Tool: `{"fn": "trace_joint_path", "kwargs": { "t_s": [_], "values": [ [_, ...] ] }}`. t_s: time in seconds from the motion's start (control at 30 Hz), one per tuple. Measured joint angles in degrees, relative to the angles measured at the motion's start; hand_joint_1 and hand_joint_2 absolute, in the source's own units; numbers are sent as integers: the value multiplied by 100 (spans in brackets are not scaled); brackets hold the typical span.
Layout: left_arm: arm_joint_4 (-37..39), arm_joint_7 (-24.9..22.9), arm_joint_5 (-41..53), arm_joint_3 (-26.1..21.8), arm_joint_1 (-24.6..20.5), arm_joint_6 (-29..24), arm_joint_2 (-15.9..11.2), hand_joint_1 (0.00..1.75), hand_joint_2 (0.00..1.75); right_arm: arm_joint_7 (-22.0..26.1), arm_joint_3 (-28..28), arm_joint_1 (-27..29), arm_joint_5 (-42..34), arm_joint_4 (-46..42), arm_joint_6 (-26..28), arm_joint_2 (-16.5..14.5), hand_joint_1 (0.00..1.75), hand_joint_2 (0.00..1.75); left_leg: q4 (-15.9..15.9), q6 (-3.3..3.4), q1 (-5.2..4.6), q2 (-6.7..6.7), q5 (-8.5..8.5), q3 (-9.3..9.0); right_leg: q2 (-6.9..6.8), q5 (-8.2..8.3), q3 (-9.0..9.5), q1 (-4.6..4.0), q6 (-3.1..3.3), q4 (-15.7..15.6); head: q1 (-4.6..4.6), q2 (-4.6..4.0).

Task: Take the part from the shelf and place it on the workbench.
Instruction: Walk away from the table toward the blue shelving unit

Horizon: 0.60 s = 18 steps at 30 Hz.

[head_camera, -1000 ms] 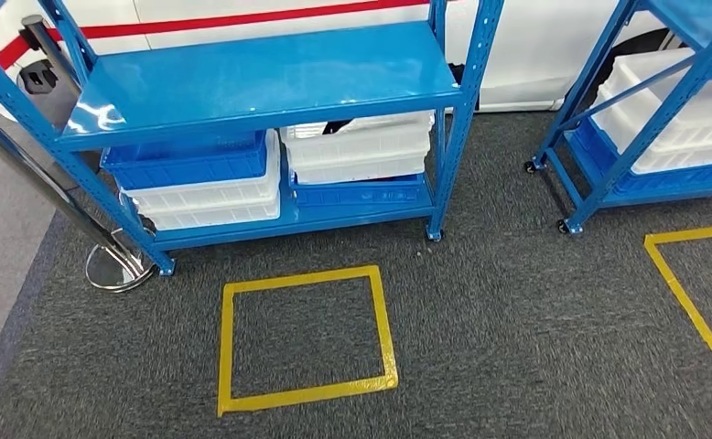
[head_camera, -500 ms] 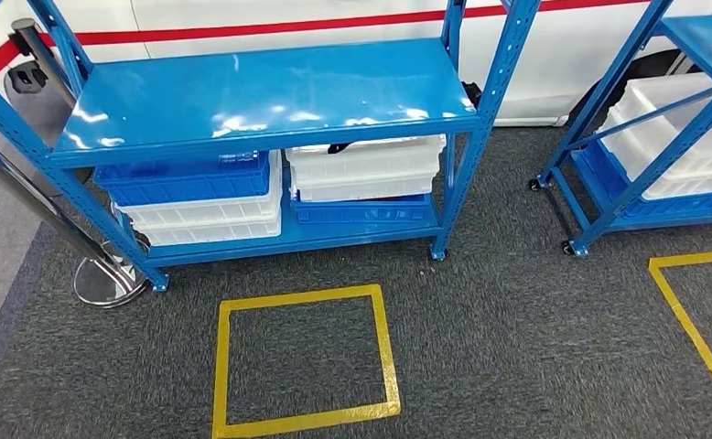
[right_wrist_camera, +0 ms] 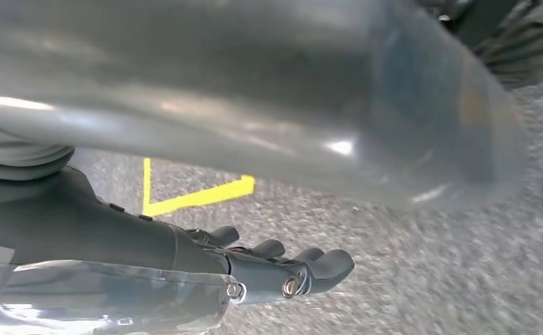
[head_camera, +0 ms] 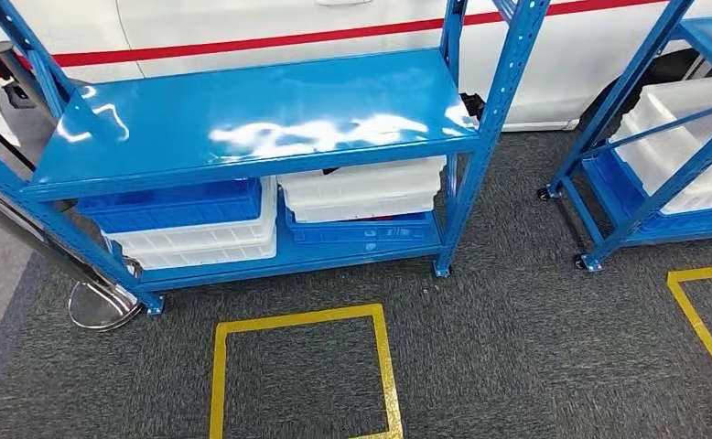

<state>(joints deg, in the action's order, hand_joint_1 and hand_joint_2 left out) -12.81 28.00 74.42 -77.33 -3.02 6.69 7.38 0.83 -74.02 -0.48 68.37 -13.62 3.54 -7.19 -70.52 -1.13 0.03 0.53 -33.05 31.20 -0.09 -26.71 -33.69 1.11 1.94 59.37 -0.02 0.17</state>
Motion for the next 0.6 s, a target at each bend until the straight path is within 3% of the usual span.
{"fn": "trace_joint_path", "kwargs": {
  "t_s": [0.07, 0.1, 0.13, 0.17, 0.23, 0.27, 0.3, 0.37, 0.4, 0.47, 0.53, 0.6],
  "values": [
    [0, -3, 2, 0, 8, 1, 4, 0, 0, 0, -1, -7, 0, -2, -1, 0, 0, 0, -368, -32, 27, -12, -413, 394, 9, -123, 149, 2, 3, -12, -10, 0],
    [0, -4, 3, 0, 16, 2, 6, 0, 0, -1, -2, -7, 0, -2, -2, 0, 0, 0, -352, -31, 35, -15, -532, 503, 15, -192, 236, 2, -2, -13, -14, 0],
    [0, -5, 3, 0, 23, 2, 8, 0, 0, -2, -2, -5, 0, -2, -2, 0, 0, 0, -194, -24, 40, -16, -502, 549, 20, -263, 332, 2, -12, -13, -16, 0],
    [0, -5, 3, -1, 33, 2, 7, 0, 0, -3, -3, -2, 0, -2, -2, 0, 0, 0, 93, -3, 41, -20, -284, 545, 21, -337, 425, 2, -26, -15, -15, -1],
    [0, -5, 3, -2, 58, 2, 5, 0, 0, -5, -5, 4, 0, -1, -2, -2, 0, 0, 727, 66, 21, -45, 436, 523, 26, -473, 572, -5, -71, -15, -23, -1],
    [0, -6, 3, -2, 64, 2, 4, 0, 0, -6, -6, 0, 0, -1, -2, -2, 0, 0, 922, 109, 2, -56, 694, 503, 31, -527, 616, -9, -109, -32, -25, -1],
    [0, -6, 3, -2, 67, 2, 4, 0, 0, -6, -7, -6, 0, -1, -2, -3, 0, 0, 1024, 152, -16, -61, 829, 489, 37, -553, 662, -14, -151, -36, -31, 0],
    [0, -5, 3, -2, 59, 3, 7, 0, 0, -4, -7, -27, 0, -2, -1, -2, 0, 0, 1102, 232, -16, -39, 804, 373, 37, -517, 709, -19, -245, 16, -26, 1],
    [0, -3, 3, -2, 55, 3, 10, 0, 0, -2, -7, -35, 1, -3, -1, -2, 0, 0, 1161, 272, -5, -28, 796, 295, 33, -460, 672, -19, -279, 168, -19, 1],
    [0, -1, 3, -2, 37, 3, 15, 0, 0, 5, -7, -55, 4, -4, -3, -1, 0, 0, 1253, 342, 12, -19, 749, 124, 29, -473, 363, -16, -312, 711, -2, 1],
    [0, 0, -2, -2, 23, -2, 15, 0, 0, 20, -5, -60, 10, -4, -5, 0, 0, 0, 1285, 389, 1, -19, 662, 4, 29, -762, -97, -19, -326, 1306, 5, -1],
    [0, 0, -5, -3, 23, -5, 17, 0, 0, 28, -5, -48, 17, -4, -7, 0, 0, 0, 1287, 399, -13, 0, 546, -132, 29, -1031, -422, -24, -337, 1502, 4, -1]
  ]
}}
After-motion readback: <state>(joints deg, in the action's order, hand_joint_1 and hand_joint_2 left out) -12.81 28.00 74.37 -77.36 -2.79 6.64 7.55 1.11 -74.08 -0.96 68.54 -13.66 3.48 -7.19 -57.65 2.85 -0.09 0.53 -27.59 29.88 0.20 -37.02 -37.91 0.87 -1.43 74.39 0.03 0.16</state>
